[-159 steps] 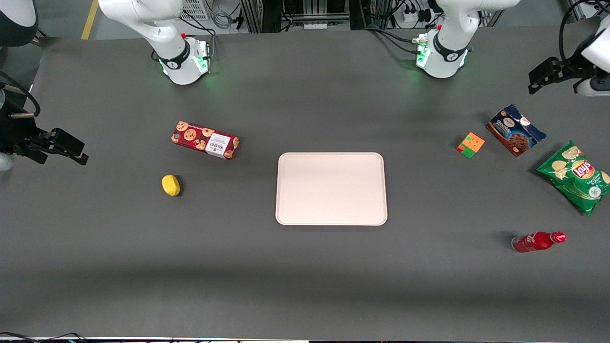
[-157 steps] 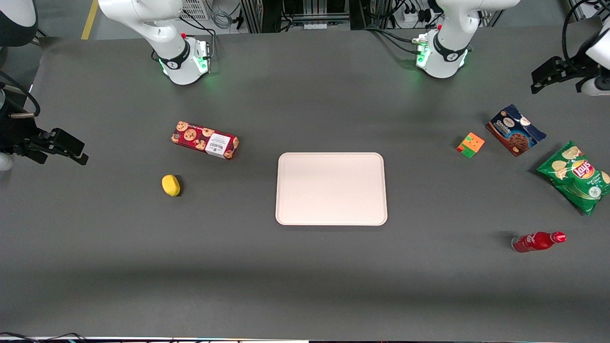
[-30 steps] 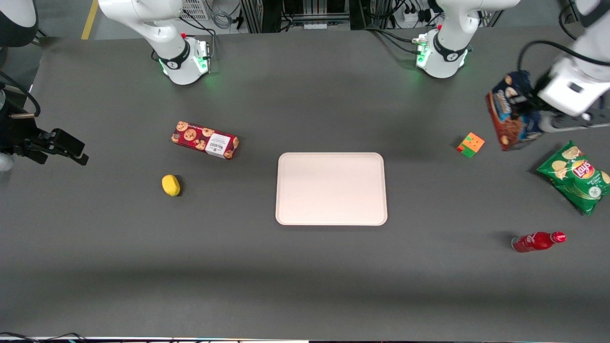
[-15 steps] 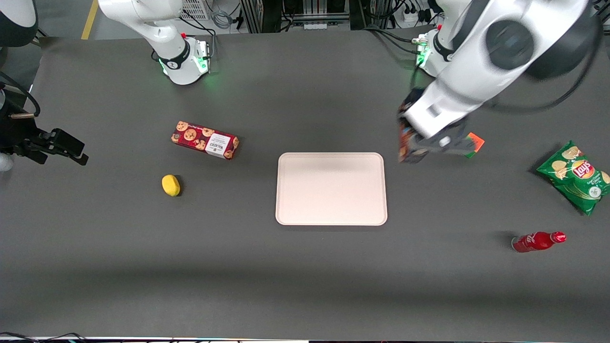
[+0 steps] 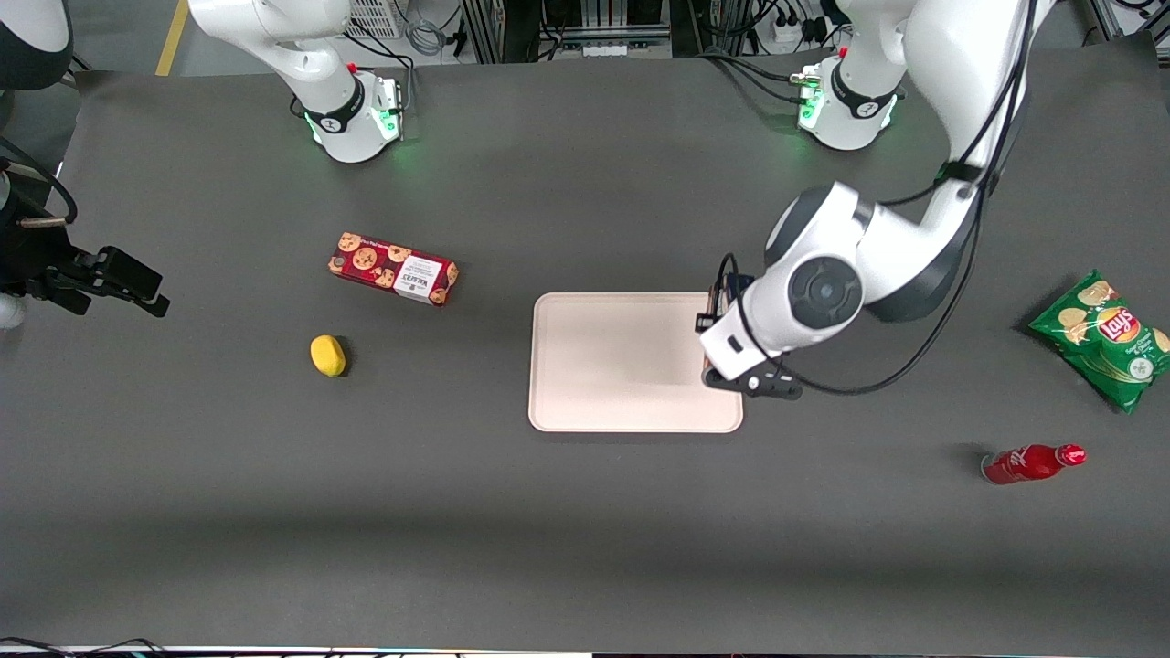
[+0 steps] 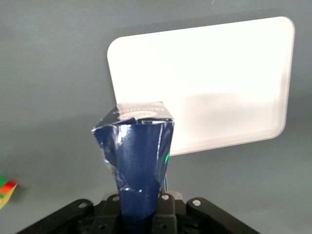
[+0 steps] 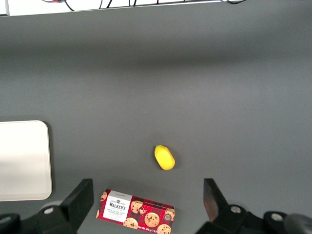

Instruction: Place cookie box on tray

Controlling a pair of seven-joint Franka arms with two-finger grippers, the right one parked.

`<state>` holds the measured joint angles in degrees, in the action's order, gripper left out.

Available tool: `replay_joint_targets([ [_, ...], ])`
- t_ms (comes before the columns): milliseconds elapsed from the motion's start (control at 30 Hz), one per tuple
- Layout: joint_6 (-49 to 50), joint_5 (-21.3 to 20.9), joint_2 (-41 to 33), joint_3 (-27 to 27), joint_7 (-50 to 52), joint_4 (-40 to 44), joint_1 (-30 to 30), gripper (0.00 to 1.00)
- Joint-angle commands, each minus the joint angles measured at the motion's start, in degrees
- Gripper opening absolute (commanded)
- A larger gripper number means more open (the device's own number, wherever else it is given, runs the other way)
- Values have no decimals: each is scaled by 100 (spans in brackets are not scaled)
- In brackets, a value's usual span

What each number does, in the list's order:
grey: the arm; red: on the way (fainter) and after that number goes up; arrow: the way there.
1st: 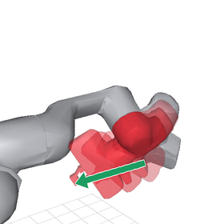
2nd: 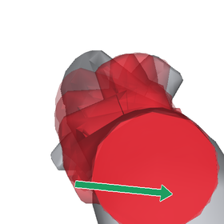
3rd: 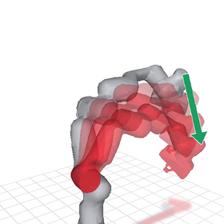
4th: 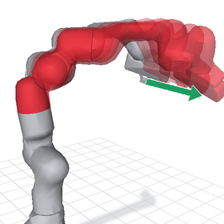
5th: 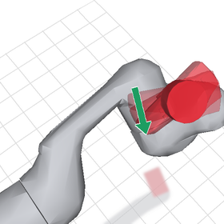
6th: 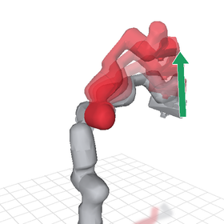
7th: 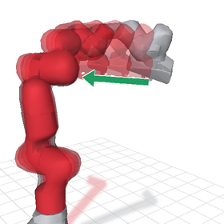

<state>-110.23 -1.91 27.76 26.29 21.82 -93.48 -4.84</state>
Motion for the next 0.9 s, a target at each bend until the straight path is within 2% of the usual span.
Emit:
replay_joint_targets([
  [0,-279,-161,361,34,129,146,-34,0],
  [233,-631,-380,616,8,138,76,-34,0],
  [767,-1080,-477,801,-115,138,-56,-17,0],
  [833,-1089,-512,819,-115,147,-56,-8,10],
  [867,-1089,-513,819,-124,138,-56,-8,25],
])
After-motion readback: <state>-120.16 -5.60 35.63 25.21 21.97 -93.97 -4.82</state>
